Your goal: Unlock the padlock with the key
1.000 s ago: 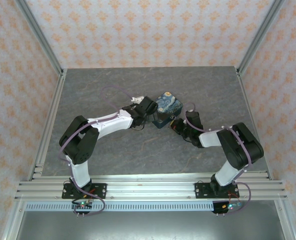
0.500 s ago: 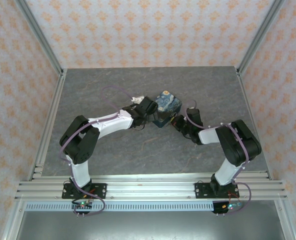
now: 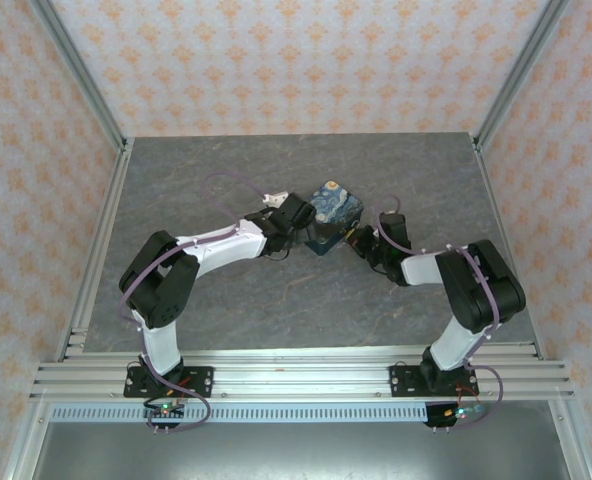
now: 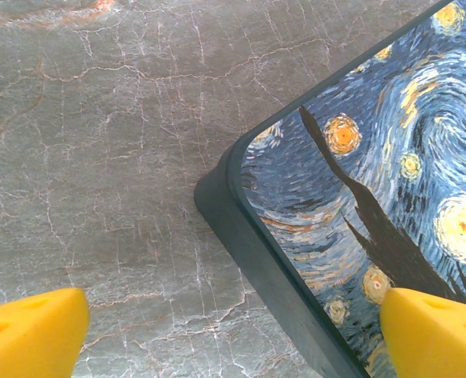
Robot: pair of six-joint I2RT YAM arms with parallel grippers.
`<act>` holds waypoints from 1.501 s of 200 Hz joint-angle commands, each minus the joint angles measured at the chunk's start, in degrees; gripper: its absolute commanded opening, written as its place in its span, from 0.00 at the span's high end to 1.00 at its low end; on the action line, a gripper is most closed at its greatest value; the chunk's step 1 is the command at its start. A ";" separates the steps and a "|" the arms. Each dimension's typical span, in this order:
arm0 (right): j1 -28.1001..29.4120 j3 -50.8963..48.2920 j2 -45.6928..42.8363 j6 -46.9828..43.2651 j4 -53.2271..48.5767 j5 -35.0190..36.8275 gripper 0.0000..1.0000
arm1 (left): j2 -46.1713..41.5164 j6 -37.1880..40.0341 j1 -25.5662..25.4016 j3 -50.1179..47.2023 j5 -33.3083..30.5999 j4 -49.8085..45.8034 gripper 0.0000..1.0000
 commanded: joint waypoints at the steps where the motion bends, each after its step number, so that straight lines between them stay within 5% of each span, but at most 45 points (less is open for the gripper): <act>1: -1.63 -4.12 -4.69 -0.18 -0.90 -0.80 1.00 | 1.05 1.32 0.05 -0.85 0.14 -5.38 0.05; 74: -6.03 -12.61 -20.26 -2.40 -18.10 1.96 1.00 | -4.74 2.30 0.14 0.76 4.60 -6.02 0.05; 115: -7.92 -13.19 -29.15 -3.98 -30.09 4.24 0.58 | -10.07 2.44 0.22 -0.35 4.95 -7.42 0.04; 177: -14.11 -10.35 -47.01 -4.46 -44.11 5.04 0.10 | -23.13 5.26 2.23 -4.41 0.41 -12.35 0.03; 186: -14.43 -9.13 -48.21 -4.68 -45.33 5.67 0.00 | -25.37 6.34 2.71 -4.89 -1.38 -13.65 0.03; 218: -14.46 -3.07 -47.27 -7.02 -48.10 11.84 0.01 | -32.75 10.00 4.79 -6.48 -12.10 -17.25 0.02; 247: -14.45 1.00 -46.89 -9.77 -47.77 25.05 0.01 | -37.87 12.18 7.63 -9.60 -24.71 -16.77 0.00; 283: -14.51 -0.15 -46.75 -17.12 -36.63 41.30 0.01 | -44.12 22.33 8.71 -19.94 -40.26 -1.49 0.00; 300: -14.51 -3.16 -45.52 -23.39 -27.43 45.02 0.01 | -45.80 27.17 10.50 -25.55 -42.80 6.99 0.00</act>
